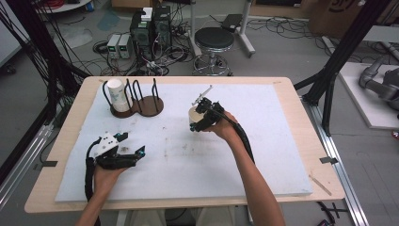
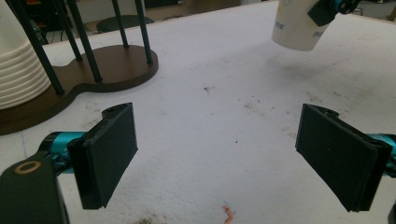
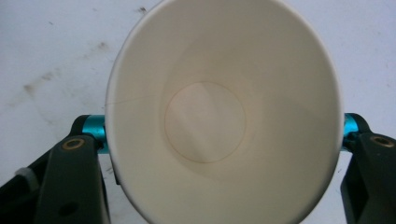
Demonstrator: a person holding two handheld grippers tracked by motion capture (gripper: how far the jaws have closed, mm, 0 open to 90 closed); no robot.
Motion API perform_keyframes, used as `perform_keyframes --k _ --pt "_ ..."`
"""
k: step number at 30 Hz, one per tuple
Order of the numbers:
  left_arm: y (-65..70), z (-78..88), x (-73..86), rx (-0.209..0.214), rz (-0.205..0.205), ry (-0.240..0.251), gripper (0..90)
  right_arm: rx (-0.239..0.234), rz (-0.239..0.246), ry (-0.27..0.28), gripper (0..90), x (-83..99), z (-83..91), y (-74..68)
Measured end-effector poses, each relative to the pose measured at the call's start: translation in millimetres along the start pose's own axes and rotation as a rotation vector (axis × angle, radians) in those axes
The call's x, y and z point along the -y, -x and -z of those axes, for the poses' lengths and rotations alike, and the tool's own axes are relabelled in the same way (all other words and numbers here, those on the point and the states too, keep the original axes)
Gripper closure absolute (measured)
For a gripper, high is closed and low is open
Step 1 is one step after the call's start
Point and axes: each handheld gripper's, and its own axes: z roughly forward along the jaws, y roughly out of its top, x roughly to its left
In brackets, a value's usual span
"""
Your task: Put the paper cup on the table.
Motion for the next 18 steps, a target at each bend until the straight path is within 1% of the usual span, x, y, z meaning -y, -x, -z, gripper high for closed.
perform_keyframes --k 5,6,8,10,11,12,13,15,17,18 --pt "0.3 -0.9 -0.4 -0.007 -0.004 -0.009 12.9 -0.005 0.007 -0.023 29.8 -2.4 -10.7 -0.2" --pt "0.4 -0.9 -0.4 -0.007 -0.005 -0.01 12.9 -0.009 0.008 -0.032 29.8 -3.0 -13.6 -0.9" --pt "0.7 -1.0 -0.3 -0.006 -0.004 -0.01 12.9 -0.004 0.014 -0.046 29.7 -3.9 -17.5 -2.8" --pt "0.7 -1.0 -0.3 -0.005 -0.005 -0.01 12.9 -0.017 0.02 -0.057 29.7 -4.6 -23.1 -4.5" --pt "0.7 -1.0 -0.3 -0.005 -0.006 -0.01 12.9 -0.008 0.026 -0.065 29.7 -4.8 -26.0 -5.4" --pt "0.8 -1.0 -0.3 -0.006 -0.007 -0.011 12.9 -0.015 0.028 -0.07 29.5 -4.4 -29.7 -6.4" --pt "0.7 -1.0 -0.3 -0.005 -0.009 -0.012 12.9 -0.017 0.028 -0.053 29.4 -3.7 -31.9 -6.4" --pt "0.8 -1.0 -0.4 -0.005 -0.013 -0.013 13.1 -0.017 0.017 -0.043 29.4 -3.6 -33.1 -6.2" --pt "0.9 -1.0 -0.4 -0.005 -0.014 -0.013 13.1 -0.018 0.022 -0.043 29.4 -3.5 -33.0 -5.9" --pt "0.9 -1.0 -0.4 -0.005 -0.014 -0.013 13.1 -0.02 0.015 -0.046 29.4 -3.2 -32.8 -5.8"
